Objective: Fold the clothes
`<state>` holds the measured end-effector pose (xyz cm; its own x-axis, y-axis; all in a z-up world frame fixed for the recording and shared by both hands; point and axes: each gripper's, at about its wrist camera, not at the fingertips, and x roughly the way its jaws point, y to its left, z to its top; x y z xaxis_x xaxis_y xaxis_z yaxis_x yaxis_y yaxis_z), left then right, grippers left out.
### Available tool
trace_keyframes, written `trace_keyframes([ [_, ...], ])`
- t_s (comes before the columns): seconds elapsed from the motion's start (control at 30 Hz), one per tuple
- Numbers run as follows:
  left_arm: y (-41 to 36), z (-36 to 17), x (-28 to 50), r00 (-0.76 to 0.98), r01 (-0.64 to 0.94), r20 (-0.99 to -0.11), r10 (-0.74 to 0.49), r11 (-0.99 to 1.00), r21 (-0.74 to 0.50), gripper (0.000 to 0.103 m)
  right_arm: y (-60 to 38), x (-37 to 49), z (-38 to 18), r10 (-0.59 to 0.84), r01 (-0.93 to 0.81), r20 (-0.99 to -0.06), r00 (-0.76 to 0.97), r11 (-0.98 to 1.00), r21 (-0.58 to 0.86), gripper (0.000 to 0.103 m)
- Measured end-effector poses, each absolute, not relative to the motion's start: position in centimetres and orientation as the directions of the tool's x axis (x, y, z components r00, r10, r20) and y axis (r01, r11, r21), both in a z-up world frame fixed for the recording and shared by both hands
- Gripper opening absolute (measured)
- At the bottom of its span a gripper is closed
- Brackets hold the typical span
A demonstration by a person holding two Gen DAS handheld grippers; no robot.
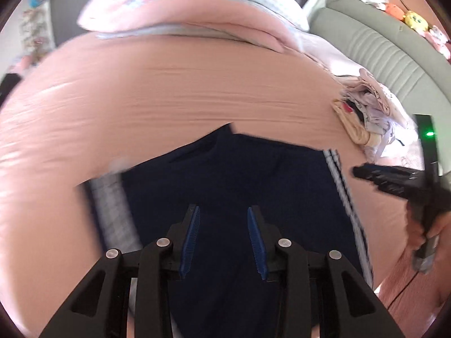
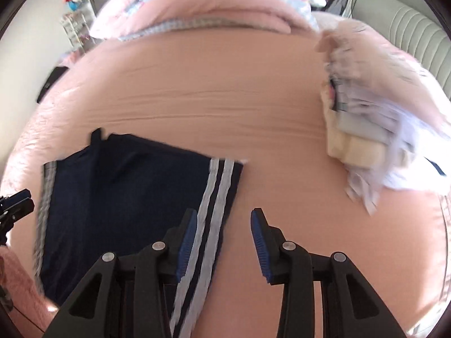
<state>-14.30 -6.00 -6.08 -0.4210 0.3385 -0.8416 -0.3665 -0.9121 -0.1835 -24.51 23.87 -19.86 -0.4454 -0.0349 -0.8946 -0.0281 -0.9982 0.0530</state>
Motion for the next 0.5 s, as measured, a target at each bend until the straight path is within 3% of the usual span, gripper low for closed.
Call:
trace_keyframes([
  [0.17, -2.9, -10.5, -19.2, -0.367, -0.359, -0.89, 0.27, -0.924, -0.133, 0.031, 24.0, -27.7, -23.6, 0.016, 0.011, -0.913, -0.408, -1.0, -0.023, 0.039],
  [0.33, -4.0, -11.9, -22.6, -0.445, -0.309, -0.856, 0.264, -0.942, -0.13, 0.03, 23.9, -28.4, -24.0, 0.042, 0.025, -0.872, -0.488, -0.998, -0.062, 0.039],
  [0.43, -4.3, -11.9, -24.2, -0.545, -0.249, -0.827, 0.139, -0.968, 0.002, 0.03, 24.7, -29.0, -23.9, 0.061, -0.026, -0.844, -0.532, -0.998, -0.056, 0.039],
  [0.5, -5.7, -11.7, -25.3, -0.551, -0.19, -0.823, 0.137, -0.981, -0.036, 0.03, 25.6, -29.2, -23.7, 0.108, -0.081, -0.834, -0.542, -0.994, -0.076, 0.039],
])
